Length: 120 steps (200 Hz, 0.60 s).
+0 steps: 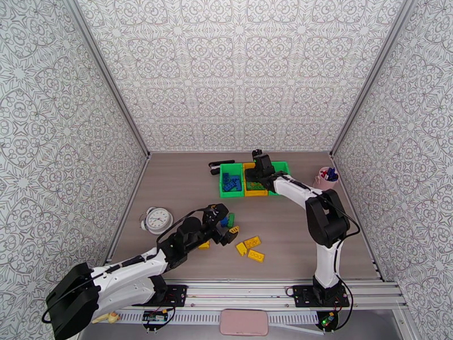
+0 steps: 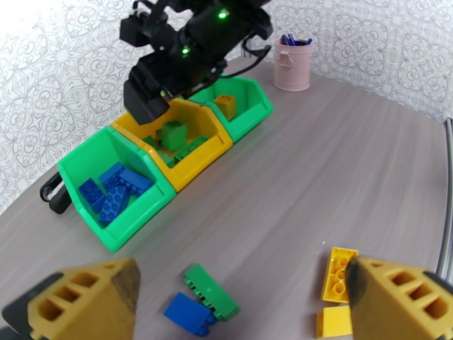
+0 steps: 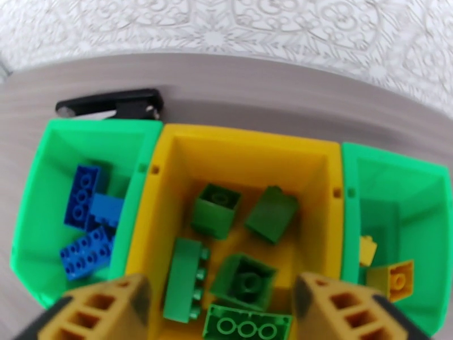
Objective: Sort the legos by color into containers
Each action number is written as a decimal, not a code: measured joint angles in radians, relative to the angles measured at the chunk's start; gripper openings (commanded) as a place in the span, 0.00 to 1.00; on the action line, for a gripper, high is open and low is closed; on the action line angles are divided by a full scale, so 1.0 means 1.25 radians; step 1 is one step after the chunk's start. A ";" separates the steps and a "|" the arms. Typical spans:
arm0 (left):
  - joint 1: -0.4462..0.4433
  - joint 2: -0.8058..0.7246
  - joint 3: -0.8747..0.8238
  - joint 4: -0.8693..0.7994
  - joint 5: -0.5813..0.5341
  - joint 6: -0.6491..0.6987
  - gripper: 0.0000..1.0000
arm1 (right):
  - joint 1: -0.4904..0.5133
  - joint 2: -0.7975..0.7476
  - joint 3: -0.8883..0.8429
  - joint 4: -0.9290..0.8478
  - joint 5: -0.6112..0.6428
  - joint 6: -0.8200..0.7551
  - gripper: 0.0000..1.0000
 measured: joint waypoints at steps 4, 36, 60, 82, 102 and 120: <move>0.000 -0.002 -0.001 -0.001 -0.006 -0.003 1.00 | 0.000 -0.007 -0.007 0.001 -0.004 -0.003 0.83; 0.000 -0.024 0.009 -0.069 -0.111 -0.077 1.00 | 0.000 -0.122 -0.110 0.007 -0.048 -0.024 0.92; 0.003 -0.033 0.054 -0.207 -0.206 -0.178 1.00 | 0.002 -0.226 -0.204 0.025 -0.092 -0.053 0.95; 0.016 -0.034 0.109 -0.357 -0.266 -0.288 1.00 | 0.009 -0.318 -0.293 0.043 -0.128 -0.083 0.97; 0.027 -0.034 0.147 -0.490 -0.290 -0.377 1.00 | 0.022 -0.375 -0.350 0.046 -0.152 -0.107 0.98; 0.028 -0.023 0.172 -0.601 -0.294 -0.453 1.00 | 0.035 -0.414 -0.386 0.039 -0.169 -0.125 0.99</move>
